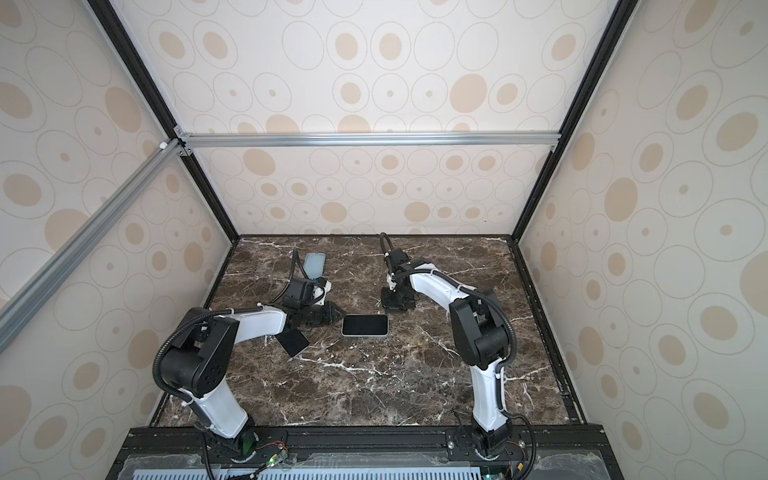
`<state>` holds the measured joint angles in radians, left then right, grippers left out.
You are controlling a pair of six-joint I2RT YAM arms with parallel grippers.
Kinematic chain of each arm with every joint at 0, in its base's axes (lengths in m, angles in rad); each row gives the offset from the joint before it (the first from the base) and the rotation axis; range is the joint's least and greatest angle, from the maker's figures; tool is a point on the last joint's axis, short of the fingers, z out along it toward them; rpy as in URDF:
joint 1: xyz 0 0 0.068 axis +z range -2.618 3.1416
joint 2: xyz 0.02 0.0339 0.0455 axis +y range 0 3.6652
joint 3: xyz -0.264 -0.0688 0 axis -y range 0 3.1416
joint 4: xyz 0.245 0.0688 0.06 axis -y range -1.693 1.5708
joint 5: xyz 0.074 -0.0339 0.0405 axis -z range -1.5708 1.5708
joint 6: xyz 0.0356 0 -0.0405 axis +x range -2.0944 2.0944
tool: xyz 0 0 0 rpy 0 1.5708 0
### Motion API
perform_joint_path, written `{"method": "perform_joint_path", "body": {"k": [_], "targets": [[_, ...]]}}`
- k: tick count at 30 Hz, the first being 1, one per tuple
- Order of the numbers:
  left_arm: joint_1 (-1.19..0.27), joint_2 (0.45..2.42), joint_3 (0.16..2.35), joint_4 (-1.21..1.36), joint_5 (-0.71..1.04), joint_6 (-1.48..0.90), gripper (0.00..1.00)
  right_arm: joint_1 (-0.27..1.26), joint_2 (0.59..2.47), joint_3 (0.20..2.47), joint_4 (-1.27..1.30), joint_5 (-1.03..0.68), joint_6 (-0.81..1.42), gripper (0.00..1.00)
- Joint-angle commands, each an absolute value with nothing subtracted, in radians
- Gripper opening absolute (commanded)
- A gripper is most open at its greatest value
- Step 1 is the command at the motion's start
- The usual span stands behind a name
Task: Put the phone into the phone case
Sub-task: 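Pinch the case rim onto the phone corner with the right gripper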
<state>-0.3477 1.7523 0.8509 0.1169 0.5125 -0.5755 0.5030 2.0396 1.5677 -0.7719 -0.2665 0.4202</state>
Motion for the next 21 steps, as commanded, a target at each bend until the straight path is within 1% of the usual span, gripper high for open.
{"method": "perform_joint_path", "body": {"k": [1, 8, 21], "targets": [[-0.343, 1.775, 0.868, 0.118, 0.528, -0.575, 0.26, 0.505, 2.081, 1.577, -0.774, -0.304, 0.41, 0.19], [-0.344, 1.8, 0.865, 0.129, 0.556, -0.58, 0.24, 0.505, 2.125, 1.572, -0.775, -0.284, 0.402, 0.15], [-0.343, 1.807, 0.873, 0.124, 0.571, -0.575, 0.23, 0.511, 2.18, 1.534, -0.81, -0.212, 0.382, 0.13]]}}
